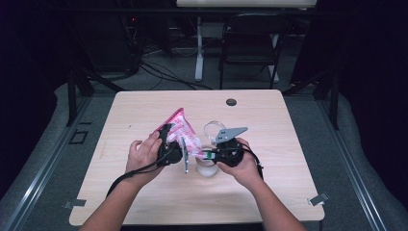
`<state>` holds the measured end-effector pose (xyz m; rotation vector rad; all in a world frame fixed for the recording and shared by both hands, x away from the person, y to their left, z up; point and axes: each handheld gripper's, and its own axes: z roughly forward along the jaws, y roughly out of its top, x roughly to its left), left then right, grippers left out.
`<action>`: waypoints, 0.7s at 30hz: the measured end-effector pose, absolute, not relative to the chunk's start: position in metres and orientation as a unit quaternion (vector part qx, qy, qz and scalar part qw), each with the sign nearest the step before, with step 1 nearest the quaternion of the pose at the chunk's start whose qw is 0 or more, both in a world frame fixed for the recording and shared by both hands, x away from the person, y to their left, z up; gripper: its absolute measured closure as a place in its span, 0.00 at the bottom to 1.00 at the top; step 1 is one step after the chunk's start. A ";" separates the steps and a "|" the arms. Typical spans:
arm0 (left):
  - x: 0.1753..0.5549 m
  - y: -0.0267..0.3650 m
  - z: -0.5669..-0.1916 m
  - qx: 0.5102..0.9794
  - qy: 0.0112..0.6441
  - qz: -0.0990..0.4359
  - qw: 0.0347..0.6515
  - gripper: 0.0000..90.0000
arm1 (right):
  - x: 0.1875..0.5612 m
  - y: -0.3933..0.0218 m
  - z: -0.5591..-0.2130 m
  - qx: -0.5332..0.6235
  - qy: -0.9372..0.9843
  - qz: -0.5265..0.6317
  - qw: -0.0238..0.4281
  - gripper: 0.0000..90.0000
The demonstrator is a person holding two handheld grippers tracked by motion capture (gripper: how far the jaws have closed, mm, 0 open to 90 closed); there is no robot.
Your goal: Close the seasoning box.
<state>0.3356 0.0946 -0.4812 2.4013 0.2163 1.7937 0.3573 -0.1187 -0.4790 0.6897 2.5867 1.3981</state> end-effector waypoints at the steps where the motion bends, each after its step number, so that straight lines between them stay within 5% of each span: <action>1: 0.335 0.094 -0.480 0.797 0.070 0.596 0.066 0.67 | 0.357 -0.119 -0.479 0.228 0.855 0.462 0.062 1.00; 21: 0.334 0.091 -0.478 0.793 0.060 0.603 0.064 0.67 | 0.358 -0.122 -0.479 0.232 0.853 0.463 0.067 1.00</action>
